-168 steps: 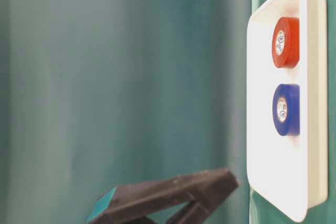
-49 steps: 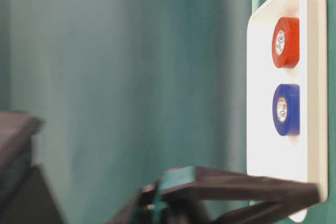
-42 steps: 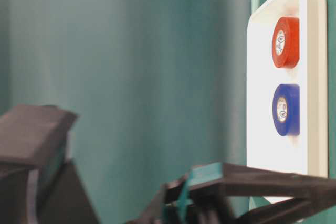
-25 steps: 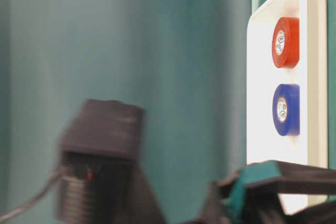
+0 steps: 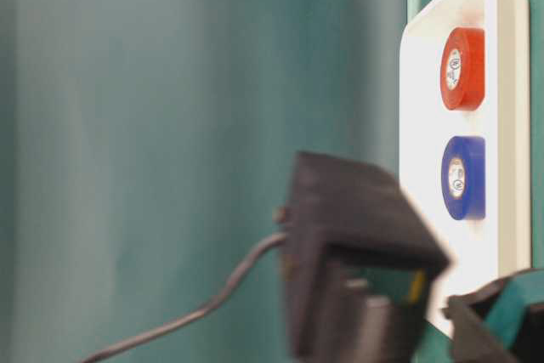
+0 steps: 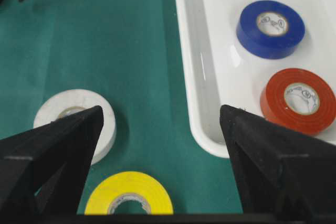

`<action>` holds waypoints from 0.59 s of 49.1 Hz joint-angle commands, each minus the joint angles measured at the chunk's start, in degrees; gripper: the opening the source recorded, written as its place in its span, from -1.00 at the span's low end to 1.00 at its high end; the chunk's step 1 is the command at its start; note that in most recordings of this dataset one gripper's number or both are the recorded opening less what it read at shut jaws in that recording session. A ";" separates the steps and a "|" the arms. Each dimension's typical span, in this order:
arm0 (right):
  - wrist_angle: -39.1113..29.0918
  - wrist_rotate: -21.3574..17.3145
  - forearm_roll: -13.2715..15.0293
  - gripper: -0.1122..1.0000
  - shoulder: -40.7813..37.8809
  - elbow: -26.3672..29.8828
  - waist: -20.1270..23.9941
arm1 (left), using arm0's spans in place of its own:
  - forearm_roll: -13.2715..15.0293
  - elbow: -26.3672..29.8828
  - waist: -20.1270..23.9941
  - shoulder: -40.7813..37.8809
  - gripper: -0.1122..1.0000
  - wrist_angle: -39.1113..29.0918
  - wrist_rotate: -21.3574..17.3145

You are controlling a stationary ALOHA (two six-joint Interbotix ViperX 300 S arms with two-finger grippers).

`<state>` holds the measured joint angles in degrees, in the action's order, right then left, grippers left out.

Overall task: Pick up the tape from a random location and place it into the white case.
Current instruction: 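Lower the left gripper over the black tape's core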

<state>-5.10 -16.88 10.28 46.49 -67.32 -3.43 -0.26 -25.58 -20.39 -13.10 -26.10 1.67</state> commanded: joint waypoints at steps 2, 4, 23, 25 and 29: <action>0.26 0.09 0.09 0.72 -0.09 1.49 0.00 | -0.26 0.53 -0.18 0.26 0.90 0.62 -0.09; 0.26 0.09 0.09 0.72 -0.09 1.49 0.00 | -0.18 0.53 -0.18 0.26 0.90 0.62 -0.09; 0.09 0.09 0.18 0.72 -0.09 1.49 0.00 | -0.18 0.53 -0.18 0.26 0.76 0.88 -0.09; 0.09 0.09 0.18 0.72 -0.09 1.58 0.00 | -0.18 0.44 -0.26 0.18 0.71 0.79 -0.09; 0.09 0.09 0.18 0.72 -0.09 1.58 0.00 | -0.26 0.35 -0.44 0.26 0.50 0.79 -0.18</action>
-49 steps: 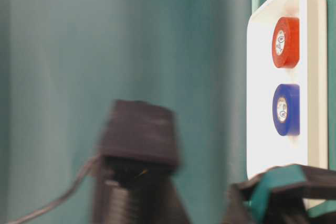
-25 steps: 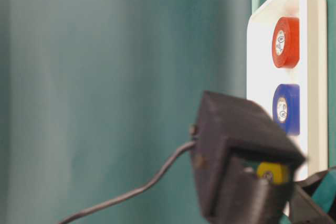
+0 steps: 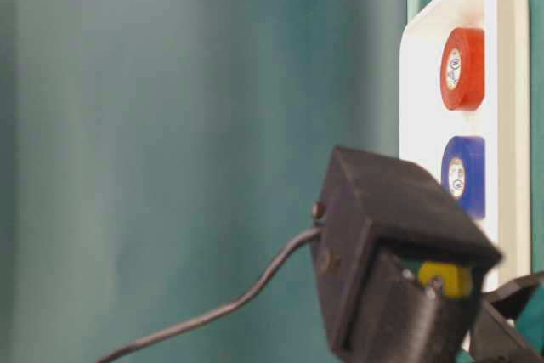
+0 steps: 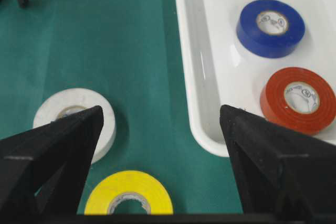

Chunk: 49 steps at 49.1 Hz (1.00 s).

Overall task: Pick up the tape from a random location and place it into the white case.
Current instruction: 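Lower the left gripper over the black tape's core, then close the left gripper inside the black tape's core and lift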

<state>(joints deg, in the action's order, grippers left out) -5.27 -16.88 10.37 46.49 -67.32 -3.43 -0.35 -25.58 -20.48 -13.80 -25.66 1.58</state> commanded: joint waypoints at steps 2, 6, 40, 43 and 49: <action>0.26 0.09 0.09 0.72 -0.09 1.58 0.00 | -0.09 0.35 -0.35 0.97 0.30 0.35 -0.09; 0.26 0.09 0.09 0.72 0.00 1.58 0.00 | -0.09 0.62 -0.35 0.97 -0.13 0.26 0.00; 0.26 0.09 0.09 0.72 -0.09 1.58 0.00 | 0.00 0.53 -0.53 1.14 -0.46 0.09 0.18; 0.26 0.09 0.09 0.72 0.00 1.58 0.00 | 0.09 0.62 -0.53 1.14 -0.46 0.09 0.18; 0.26 0.09 0.09 0.72 -0.09 1.58 0.00 | 0.09 0.70 -0.53 1.49 -0.46 -0.18 0.18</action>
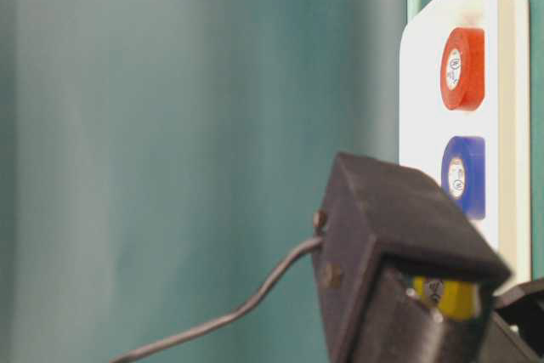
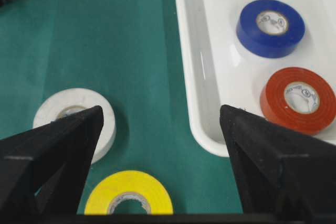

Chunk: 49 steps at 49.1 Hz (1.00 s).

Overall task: Pick up the tape from a random location and place it into the white case.
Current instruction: 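Close the left gripper inside the black tape's core and lift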

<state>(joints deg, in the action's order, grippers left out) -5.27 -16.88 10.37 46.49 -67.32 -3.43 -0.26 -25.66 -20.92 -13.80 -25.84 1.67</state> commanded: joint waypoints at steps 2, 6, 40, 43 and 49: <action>0.26 0.09 0.09 0.72 -0.09 1.58 0.00 | 0.00 0.88 -0.18 1.67 -0.46 -0.35 0.09; 0.26 0.09 0.09 0.72 -0.09 1.58 0.00 | 0.00 1.23 -0.09 2.20 -0.46 -1.76 0.18; -0.44 0.09 0.09 0.72 -0.09 1.67 0.00 | 0.00 7.38 -0.70 14.24 -0.46 -15.73 0.35; -0.44 0.09 0.09 0.72 -0.09 1.58 0.00 | 0.00 8.61 -0.70 14.85 -0.46 -17.49 0.35; -0.53 0.09 0.09 0.72 0.00 1.67 0.00 | 0.00 11.25 -0.70 16.52 -0.46 -20.65 0.35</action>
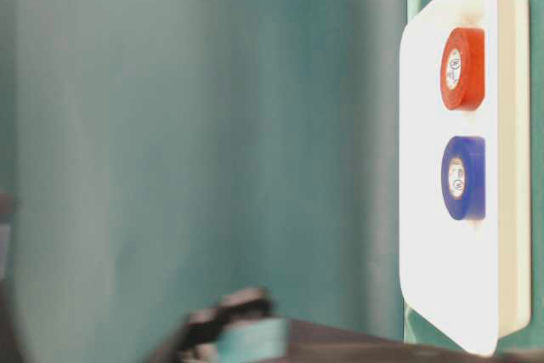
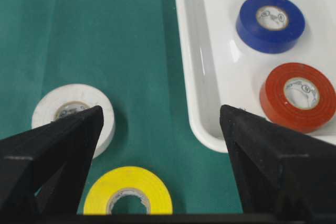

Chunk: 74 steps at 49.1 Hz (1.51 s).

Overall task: Pick up the tape from a random location and place it into the white case.
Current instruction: 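Close the left gripper inside the black tape's core and lift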

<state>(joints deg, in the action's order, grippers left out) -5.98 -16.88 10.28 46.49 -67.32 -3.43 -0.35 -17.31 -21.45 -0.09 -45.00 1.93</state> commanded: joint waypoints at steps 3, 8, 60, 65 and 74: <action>0.18 0.09 0.18 0.72 -0.09 1.67 0.00 | 0.09 4.48 -0.18 3.78 -0.46 -3.25 0.09; 0.18 0.09 0.18 0.72 -0.09 1.67 0.00 | 0.09 6.77 -0.26 5.01 -0.46 -6.06 0.09; 0.18 0.09 0.09 0.72 -0.09 1.67 0.00 | -0.35 13.54 -0.18 6.86 -0.46 -14.68 0.09; 0.18 0.09 0.18 0.72 -0.09 1.67 0.00 | -0.35 13.45 -0.26 6.86 -0.46 -14.68 0.09; 0.18 0.09 0.18 0.72 -0.09 1.67 0.00 | -0.35 13.45 -0.26 6.86 -0.46 -14.77 0.09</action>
<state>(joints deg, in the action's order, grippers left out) -6.06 -16.88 10.28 46.49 -67.24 -3.43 -0.53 -4.75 -21.53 4.83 -59.94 1.93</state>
